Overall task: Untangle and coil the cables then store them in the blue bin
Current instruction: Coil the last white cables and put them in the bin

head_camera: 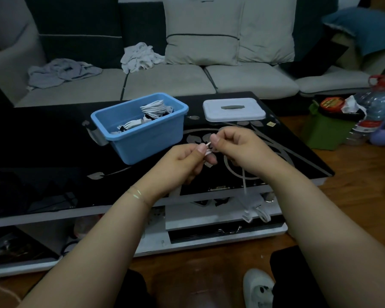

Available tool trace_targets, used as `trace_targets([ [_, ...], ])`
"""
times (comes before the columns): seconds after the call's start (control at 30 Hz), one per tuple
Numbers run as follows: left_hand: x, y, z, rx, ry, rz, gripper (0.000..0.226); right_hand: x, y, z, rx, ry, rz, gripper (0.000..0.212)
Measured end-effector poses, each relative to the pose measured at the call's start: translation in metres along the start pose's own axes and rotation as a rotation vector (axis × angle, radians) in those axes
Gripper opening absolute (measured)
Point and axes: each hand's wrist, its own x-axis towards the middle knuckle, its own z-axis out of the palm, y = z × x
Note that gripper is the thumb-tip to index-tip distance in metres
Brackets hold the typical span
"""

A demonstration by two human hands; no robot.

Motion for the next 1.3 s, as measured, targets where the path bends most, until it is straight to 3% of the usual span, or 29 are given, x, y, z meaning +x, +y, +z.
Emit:
trace_targets([
  [0.17,0.002,0.0,0.001,-0.293,0.046,0.044,0.042,0.01,0.012,-0.005,-0.185,0.179,-0.042,0.022],
  [0.3,0.002,0.002,-0.005,-0.608,0.034,0.039,0.042,0.014,0.032,-0.002,-0.293,0.204,0.07,0.032],
  [0.4,0.001,0.006,-0.01,-0.808,0.068,0.005,0.04,0.014,0.04,0.013,-0.371,0.112,0.131,0.036],
  [0.53,0.001,0.008,-0.02,-0.915,0.149,0.014,0.035,0.002,0.035,0.04,-0.622,-0.073,0.088,0.025],
  [0.77,0.008,-0.006,-0.018,-0.608,0.308,0.063,0.033,-0.013,0.014,0.055,-0.778,-0.217,-0.099,0.022],
  [1.0,0.008,-0.015,-0.011,0.168,0.34,0.031,0.02,-0.015,0.006,0.047,-0.771,-0.2,-0.13,0.015],
  [1.07,0.006,-0.016,-0.014,0.333,0.289,0.013,0.032,-0.015,0.004,0.041,-0.688,-0.183,-0.108,0.019],
  [1.17,-0.001,-0.008,-0.008,0.295,0.127,-0.031,0.06,-0.013,0.004,0.033,-0.618,-0.15,-0.066,0.015],
  [1.3,-0.004,0.0,0.002,0.29,0.059,-0.046,0.07,-0.01,0.01,0.031,-0.437,-0.101,-0.021,0.02],
])
